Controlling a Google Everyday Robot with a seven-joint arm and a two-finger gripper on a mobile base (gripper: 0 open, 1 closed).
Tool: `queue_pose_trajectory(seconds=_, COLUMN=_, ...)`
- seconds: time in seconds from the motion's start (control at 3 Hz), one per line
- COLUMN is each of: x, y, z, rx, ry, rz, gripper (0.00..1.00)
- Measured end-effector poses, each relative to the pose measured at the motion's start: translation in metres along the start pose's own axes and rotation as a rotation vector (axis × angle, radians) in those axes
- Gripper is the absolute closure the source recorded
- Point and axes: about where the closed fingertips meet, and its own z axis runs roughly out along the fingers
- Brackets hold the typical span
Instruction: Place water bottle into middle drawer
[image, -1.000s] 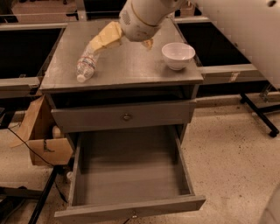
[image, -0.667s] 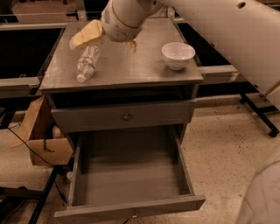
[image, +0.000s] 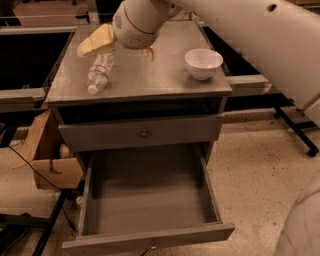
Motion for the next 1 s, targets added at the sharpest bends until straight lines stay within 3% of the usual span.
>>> queue_pose_trajectory(seconds=0.33, x=-0.012, y=-0.003, z=0.02, rx=0.053, ry=0.001, rz=0.028, gripper=0.0)
queue_pose_trajectory(seconds=1.0, x=-0.042, y=0.011, z=0.097, rx=0.118, ry=0.044, rz=0.056, gripper=0.0)
